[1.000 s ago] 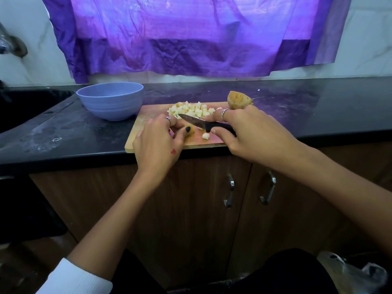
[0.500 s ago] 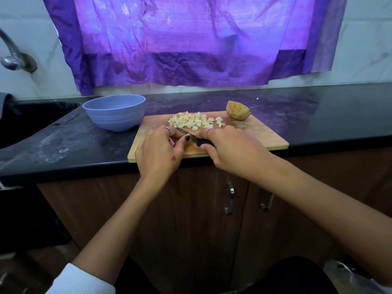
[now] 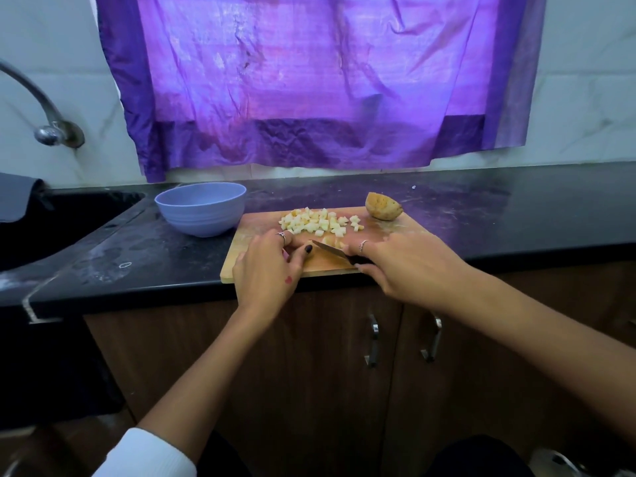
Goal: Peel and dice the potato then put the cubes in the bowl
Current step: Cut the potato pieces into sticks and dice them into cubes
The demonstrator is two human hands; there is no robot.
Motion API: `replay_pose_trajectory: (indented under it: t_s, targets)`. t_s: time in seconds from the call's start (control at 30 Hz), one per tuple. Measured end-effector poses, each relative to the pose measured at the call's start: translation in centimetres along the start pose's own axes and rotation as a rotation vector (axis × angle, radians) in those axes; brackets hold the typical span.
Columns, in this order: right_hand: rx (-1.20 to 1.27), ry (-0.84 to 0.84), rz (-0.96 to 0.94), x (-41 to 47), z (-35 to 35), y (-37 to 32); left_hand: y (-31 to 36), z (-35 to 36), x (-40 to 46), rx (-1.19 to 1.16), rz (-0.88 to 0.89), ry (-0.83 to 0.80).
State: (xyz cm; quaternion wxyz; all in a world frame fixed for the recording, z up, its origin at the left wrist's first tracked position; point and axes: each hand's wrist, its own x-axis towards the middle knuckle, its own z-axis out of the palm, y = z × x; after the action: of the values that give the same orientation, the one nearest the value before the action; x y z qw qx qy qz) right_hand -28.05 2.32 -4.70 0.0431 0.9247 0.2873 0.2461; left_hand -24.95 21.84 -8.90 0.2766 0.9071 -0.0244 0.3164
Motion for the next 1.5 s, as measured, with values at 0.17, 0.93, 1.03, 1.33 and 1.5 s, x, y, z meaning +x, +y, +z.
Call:
replay_pose_trajectory:
  t_s: [0.17, 0.93, 1.03, 1.33, 1.5]
  targets:
    - [-0.056, -0.019, 0.165, 0.9, -0.1, 1.3, -0.6, -0.4, 0.1, -0.058, 0.020, -0.067]
    - [0.398, 0.072, 0.238, 0.5, 0.2, -2.4, -0.8, -0.1, -0.2, -0.131, 0.009, 0.010]
    - [0.352, 0.068, 0.226, 0.9, -0.1, -2.6, -0.9, -0.1, 0.0, -0.178, 0.002, -0.014]
    - [0.291, -0.031, 0.205, 3.2, 0.5, -3.4, -0.6, -0.1, 0.2, -0.170, -0.022, -0.029]
    - [0.261, -0.021, 0.183, 2.3, 0.8, -3.6, -0.3, -0.1, 0.0, -0.172, -0.013, -0.007]
